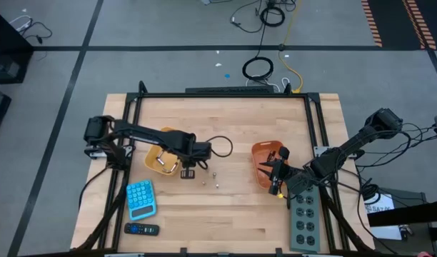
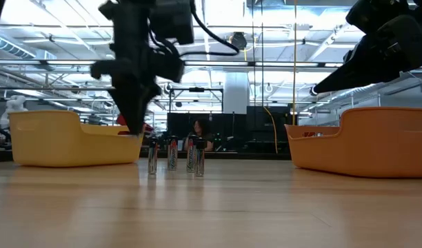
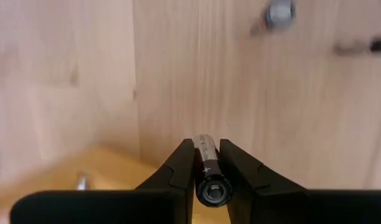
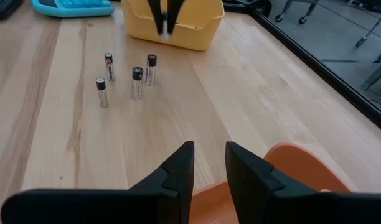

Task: Sort batteries
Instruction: Put the silver battery into the yellow bin

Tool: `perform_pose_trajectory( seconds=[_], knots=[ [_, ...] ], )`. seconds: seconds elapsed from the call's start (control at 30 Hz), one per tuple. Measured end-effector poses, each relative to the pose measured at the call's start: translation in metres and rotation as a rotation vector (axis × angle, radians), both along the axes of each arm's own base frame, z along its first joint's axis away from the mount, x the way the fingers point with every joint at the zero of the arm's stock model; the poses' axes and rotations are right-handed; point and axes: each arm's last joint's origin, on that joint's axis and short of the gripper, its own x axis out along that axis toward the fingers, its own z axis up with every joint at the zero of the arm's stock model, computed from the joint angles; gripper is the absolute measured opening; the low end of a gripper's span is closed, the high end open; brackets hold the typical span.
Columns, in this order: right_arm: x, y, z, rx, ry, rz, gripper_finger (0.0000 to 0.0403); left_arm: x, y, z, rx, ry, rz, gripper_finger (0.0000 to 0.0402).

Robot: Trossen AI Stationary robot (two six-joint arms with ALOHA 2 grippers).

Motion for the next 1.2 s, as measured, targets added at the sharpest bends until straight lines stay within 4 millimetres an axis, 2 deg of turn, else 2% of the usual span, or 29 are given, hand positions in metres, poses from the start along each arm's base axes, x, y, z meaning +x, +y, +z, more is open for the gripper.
perform_pose_trajectory(
  seconds=[0.2,0.3,0.47,0.67,0.8,1.0,1.2],
  knots=[
    [0.002,0.001,-0.005,-0.006,0.019,-0.005,0.0082,-0.030,0.001,0.026,0.006,0.098,0.140,0.0059],
    [0.003,0.002,-0.011,-0.008,0.037,-0.011,0.0082,-0.043,0.002,0.029,0.040,0.123,0.184,0.0081],
    [0.005,0.002,-0.013,-0.008,0.039,-0.017,0.0082,-0.057,0.003,0.015,0.167,0.163,0.198,0.0130],
    [0.009,0.002,-0.006,0.011,0.018,-0.021,0.0082,-0.072,0.002,-0.004,0.207,0.244,0.184,0.0165],
    [0.012,0.004,-0.002,0.025,0.011,-0.005,0.0082,-0.071,-0.006,0.010,0.283,0.103,0.150,0.0166],
    [0.012,0.002,-0.001,-0.015,-0.011,-0.060,0.0082,-0.049,-0.018,0.037,0.237,-0.333,0.163,0.0167],
    [0.013,-0.003,-0.006,-0.135,-0.033,-0.124,0.0082,-0.026,-0.029,0.029,0.125,-0.440,0.046,0.0168]
  ],
)
